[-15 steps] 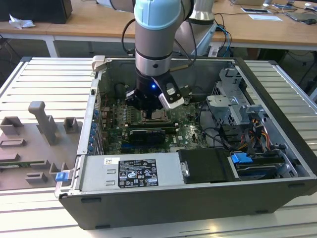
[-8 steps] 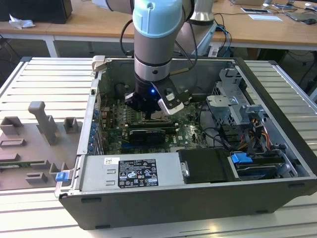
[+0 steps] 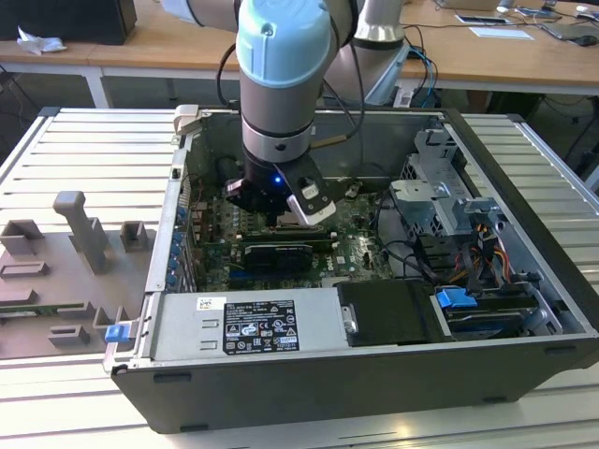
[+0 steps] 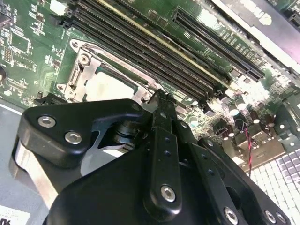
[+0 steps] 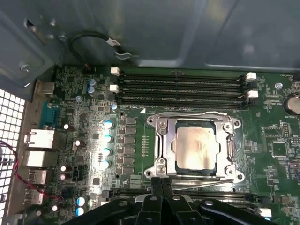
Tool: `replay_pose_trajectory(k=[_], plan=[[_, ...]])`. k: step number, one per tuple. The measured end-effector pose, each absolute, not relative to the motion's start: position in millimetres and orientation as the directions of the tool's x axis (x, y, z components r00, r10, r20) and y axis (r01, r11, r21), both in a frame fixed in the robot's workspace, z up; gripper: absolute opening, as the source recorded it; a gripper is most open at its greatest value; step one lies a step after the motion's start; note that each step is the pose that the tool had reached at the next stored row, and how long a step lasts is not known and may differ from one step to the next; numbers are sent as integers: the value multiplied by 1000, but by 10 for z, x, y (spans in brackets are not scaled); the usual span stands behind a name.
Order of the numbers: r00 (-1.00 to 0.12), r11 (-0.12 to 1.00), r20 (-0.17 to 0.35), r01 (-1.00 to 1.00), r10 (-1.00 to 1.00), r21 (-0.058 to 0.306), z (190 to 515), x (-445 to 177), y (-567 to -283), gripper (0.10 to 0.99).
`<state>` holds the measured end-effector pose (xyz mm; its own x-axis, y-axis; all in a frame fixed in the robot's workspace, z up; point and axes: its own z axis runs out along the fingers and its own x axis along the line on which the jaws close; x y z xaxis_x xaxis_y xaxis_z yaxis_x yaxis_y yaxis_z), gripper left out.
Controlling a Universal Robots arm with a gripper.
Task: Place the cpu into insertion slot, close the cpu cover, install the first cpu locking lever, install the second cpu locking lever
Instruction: 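Install the second cpu locking lever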
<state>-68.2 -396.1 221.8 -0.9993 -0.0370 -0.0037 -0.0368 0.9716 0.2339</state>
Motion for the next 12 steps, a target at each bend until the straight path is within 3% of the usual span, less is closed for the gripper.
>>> replay_pose_trajectory(k=[4,12], plan=[[-999,971,-4,-37,-37,238,2087,-686,-3994,106],[-999,958,-6,-37,-37,285,2040,-702,-4082,106]])
